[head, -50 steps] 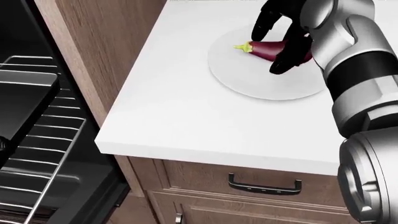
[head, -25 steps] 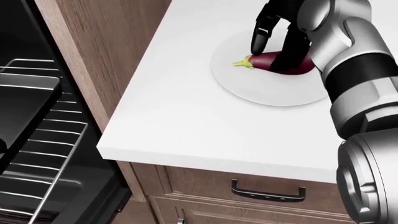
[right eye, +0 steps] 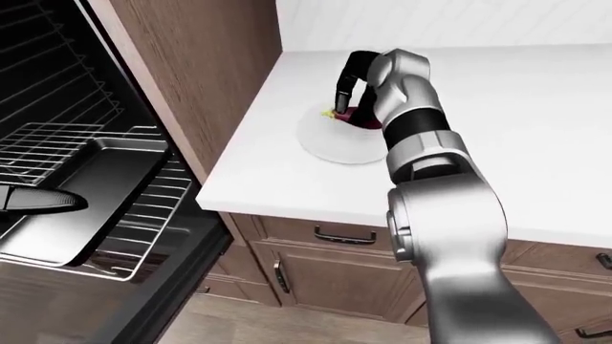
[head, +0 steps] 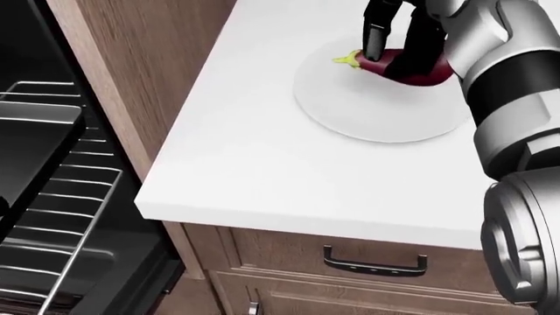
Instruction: Place the eggplant on the rack of the oven.
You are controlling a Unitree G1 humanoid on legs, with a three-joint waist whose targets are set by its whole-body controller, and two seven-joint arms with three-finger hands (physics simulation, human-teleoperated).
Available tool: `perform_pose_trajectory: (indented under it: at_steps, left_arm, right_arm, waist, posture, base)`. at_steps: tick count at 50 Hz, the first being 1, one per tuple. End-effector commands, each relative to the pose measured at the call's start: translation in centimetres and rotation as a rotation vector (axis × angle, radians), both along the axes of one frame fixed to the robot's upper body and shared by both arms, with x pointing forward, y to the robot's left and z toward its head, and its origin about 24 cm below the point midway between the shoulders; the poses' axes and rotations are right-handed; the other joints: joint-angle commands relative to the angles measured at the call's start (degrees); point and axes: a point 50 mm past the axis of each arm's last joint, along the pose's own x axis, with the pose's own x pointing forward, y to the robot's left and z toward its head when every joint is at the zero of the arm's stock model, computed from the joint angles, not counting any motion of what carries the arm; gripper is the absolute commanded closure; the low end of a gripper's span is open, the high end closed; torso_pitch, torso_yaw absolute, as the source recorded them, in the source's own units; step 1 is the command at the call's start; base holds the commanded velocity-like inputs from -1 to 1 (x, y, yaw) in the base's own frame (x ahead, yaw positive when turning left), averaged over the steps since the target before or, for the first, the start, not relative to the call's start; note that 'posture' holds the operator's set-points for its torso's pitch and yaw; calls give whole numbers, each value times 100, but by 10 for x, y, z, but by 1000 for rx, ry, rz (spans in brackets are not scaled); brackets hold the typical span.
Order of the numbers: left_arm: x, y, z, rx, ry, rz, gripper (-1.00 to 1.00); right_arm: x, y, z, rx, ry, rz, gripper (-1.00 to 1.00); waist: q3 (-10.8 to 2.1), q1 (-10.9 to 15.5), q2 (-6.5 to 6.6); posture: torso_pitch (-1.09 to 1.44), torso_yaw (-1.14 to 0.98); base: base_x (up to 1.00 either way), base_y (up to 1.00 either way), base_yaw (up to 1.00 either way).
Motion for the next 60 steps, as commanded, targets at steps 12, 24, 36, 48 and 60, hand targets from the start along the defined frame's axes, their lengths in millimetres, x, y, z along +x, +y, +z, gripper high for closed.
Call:
perform_pose_trajectory:
  at_steps: [12,24,36,48,60]
  left_arm:
    - [-2,2,5,-13,-46,24,-100]
    - [-1,4,8,-6,-47,34,-100]
    - [-1,3,7,-17,-40,33,-100]
    - [-2,4,5,-22,-15,38,-100]
    - [-3,7,6,-27,-13,46,-100]
  right_arm:
    - [-10,14,64,12,-185,64,64]
    - [-26,26,81,26,-233,122,65]
    - [-60,39,101,43,-284,170,65]
    - [-121,56,120,121,-360,231,67]
    - [-179,61,128,197,-399,256,68]
  waist:
    - [-148,0,-2]
    - [-126,4,-36]
    - [-109,9,-53]
    - [-91,1,-64]
    - [-68,4,-56]
  posture:
    - [0,0]
    - [0,0]
    - [0,0]
    - [0,1]
    - [-2,2]
  base:
    - [0,0,0]
    - [0,0,0]
    - [0,0,0]
    - [0,0,0]
    - [0,0,0]
